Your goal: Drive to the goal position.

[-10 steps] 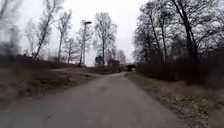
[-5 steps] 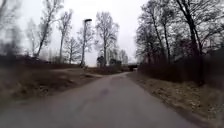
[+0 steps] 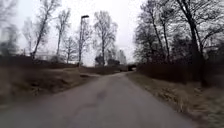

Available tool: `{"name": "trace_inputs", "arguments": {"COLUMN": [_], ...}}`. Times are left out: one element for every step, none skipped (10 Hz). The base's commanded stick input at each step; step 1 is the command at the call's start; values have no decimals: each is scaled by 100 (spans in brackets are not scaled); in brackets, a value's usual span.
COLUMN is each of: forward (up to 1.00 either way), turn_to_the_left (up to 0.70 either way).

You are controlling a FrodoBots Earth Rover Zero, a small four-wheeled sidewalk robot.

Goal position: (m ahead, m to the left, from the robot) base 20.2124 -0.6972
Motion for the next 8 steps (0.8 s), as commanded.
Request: {"name": "trace_inputs", "arguments": {"forward": [100,100,100,100,100,100,100,100], "turn_to_the_left": [0,0,0,0,0,0,0,0]}}
